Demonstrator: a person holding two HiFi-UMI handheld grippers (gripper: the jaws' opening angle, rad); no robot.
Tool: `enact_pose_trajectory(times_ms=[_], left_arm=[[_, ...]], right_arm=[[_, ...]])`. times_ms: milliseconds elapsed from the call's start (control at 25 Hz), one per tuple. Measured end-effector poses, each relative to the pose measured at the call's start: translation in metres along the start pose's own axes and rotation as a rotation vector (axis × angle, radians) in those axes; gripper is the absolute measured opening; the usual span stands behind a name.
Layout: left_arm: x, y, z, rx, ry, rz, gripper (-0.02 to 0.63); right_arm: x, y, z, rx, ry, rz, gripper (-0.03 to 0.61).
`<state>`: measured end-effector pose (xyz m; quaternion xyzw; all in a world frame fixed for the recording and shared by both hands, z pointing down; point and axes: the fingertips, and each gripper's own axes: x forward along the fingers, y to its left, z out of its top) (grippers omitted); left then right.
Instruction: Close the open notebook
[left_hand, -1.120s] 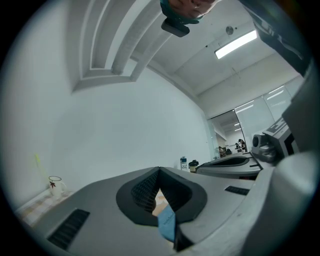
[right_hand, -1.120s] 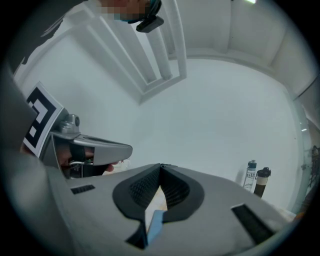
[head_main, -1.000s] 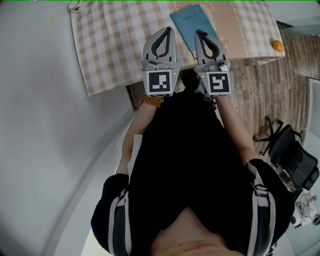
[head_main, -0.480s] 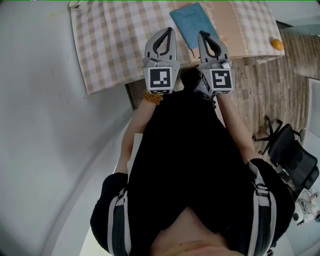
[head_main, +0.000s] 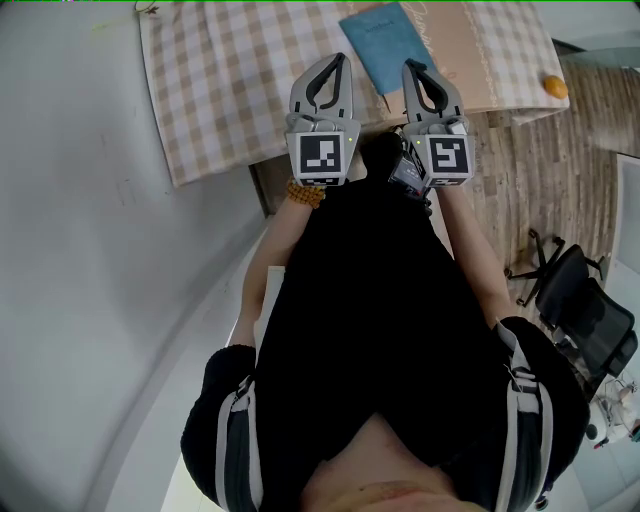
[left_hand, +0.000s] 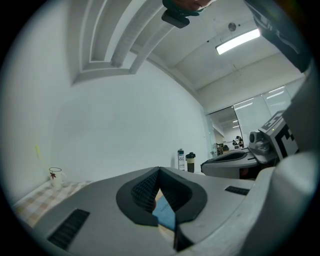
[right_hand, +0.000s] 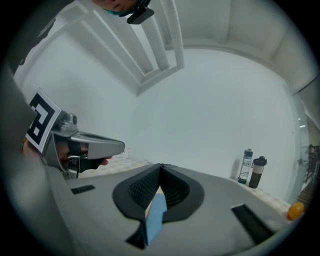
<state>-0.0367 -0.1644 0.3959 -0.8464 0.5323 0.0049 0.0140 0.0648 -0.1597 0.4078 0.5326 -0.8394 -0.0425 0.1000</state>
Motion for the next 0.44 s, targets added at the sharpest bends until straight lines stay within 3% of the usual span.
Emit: enact_pose_trajectory(times_ms=[440], left_arm=[[0.000,0.004,-0.007,-0.003,0.010,-0.001,0.011]], right_arm=[[0.003,-0.004,-0.012,-0.004,0.031,-0.007,0.006]])
